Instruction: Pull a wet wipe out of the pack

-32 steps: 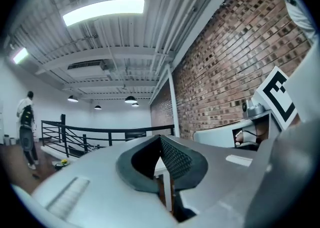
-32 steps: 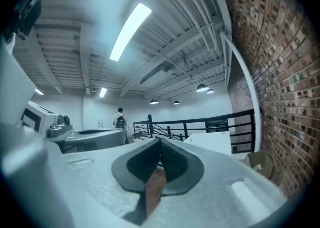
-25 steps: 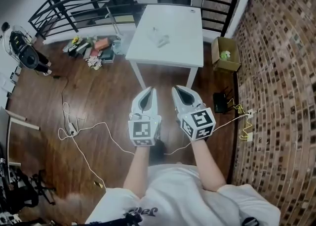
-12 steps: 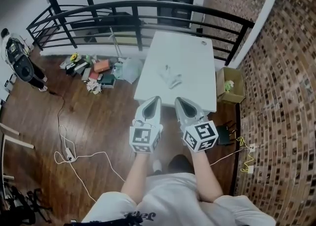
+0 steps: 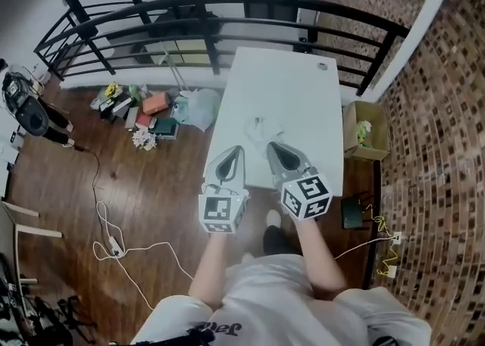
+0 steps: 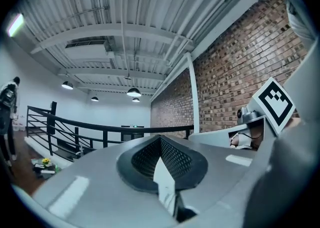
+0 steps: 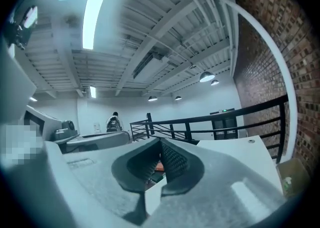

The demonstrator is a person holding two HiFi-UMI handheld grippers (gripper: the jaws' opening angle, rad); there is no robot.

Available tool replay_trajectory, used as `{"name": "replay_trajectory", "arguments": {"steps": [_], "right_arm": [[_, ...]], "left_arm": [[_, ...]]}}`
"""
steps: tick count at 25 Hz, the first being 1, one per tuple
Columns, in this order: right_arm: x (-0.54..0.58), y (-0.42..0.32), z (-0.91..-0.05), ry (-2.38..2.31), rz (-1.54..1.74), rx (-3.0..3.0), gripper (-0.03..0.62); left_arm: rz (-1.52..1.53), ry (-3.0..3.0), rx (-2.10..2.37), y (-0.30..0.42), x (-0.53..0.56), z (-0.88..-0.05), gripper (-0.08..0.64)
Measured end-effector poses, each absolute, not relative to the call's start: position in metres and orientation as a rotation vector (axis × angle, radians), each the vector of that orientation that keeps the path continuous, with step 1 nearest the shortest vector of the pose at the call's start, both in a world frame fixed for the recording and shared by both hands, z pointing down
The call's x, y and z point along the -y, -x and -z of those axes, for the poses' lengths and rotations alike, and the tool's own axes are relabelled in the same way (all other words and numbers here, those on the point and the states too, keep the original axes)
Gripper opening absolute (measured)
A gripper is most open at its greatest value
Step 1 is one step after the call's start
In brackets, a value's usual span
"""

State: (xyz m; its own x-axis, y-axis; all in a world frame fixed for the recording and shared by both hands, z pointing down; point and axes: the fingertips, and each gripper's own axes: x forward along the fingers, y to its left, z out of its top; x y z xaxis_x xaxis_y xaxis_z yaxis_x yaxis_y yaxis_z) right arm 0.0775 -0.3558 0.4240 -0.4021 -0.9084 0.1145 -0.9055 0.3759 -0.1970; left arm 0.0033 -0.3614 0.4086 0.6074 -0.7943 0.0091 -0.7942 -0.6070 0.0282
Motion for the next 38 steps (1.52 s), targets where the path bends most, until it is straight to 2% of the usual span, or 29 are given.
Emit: {"name": "replay_trajectory", "arguments": {"steps": [5, 10, 18, 24, 30, 38], "right_arm": [[0.416, -0.127, -0.429, 1.672, 0.362, -2.629, -0.009], [0.456, -0.174, -0.47, 1.712, 0.468, -2.65, -0.009], [0.462, -0.227, -0.528, 1.752, 0.551, -2.803, -0.009], [0.489, -0.276, -0.531, 1.721, 0.667, -2.913, -0.009], [0.542, -0.272, -0.504, 1.529, 0.472, -3.218, -0.009], [0.597, -0.213, -0.515, 1.181, 0.198, -3.644, 0.097]], "left_arm": [[0.054, -2.785, 1.443, -0.032, 0.423, -0.404, 0.015], [0.03, -2.779, 1.461, -0.04, 0.472, -0.408, 0.017], [-0.125, -2.757, 1.368, -0.03, 0.502, -0.467, 0.015], [-0.174, -2.753, 1.308, -0.025, 0.523, -0.49, 0.017], [-0.205, -2.753, 1.248, -0.029, 0.537, -0.502, 0.017], [-0.225, -2.731, 1.244, -0.025, 0.551, -0.513, 0.017]]}}
